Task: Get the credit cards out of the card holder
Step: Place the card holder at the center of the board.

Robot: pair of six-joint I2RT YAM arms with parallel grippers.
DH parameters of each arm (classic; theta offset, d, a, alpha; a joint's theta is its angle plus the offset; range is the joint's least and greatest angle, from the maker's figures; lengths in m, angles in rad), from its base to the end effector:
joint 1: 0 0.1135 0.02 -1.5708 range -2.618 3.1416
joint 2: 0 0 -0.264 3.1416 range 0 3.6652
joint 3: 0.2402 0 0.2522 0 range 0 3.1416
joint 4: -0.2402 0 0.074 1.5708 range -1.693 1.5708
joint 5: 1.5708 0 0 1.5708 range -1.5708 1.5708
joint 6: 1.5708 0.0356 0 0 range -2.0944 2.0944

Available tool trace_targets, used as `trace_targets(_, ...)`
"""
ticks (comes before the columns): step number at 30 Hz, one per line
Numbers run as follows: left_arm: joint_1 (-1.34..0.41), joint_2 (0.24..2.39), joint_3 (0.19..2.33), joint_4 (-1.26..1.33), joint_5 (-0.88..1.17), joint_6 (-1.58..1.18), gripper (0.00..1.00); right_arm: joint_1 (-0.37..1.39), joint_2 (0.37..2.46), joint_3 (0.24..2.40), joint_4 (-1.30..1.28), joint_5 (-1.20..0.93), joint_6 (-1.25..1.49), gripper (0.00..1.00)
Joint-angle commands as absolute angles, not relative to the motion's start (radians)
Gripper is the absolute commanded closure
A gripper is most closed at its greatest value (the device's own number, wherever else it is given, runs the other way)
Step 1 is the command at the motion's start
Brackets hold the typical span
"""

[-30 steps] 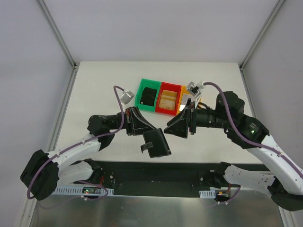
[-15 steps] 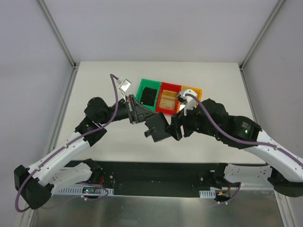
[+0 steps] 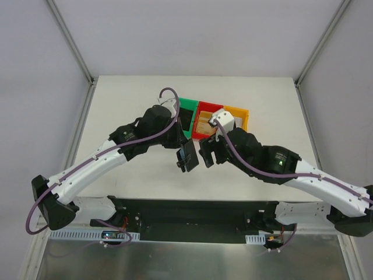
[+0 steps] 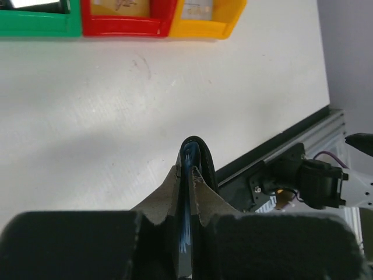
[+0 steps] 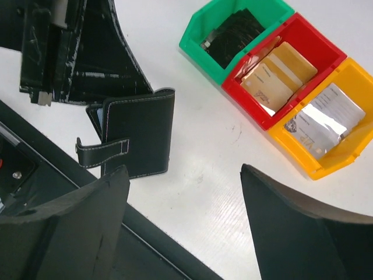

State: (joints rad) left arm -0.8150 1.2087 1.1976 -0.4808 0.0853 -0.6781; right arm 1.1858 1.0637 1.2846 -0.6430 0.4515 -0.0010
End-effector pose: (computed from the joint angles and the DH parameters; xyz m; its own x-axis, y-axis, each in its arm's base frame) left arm 0.1820 -0.1975 0.3660 -0.7394 -0.1267 -0.6612 0.4016 0.7052 -0.5843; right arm 0.0949 0.1929 0.4131 -0.1532 -0.3804 -0.9121 -0.6846 0.7064 -0.1797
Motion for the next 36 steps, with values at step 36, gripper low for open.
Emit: trace_targets(36, -0.874, 1.261, 1.411, -0.65, -0.107, -0.769, 1.0, 1.247, 1.126, 1.103, -0.331, 0.739, 0.087, 0.38)
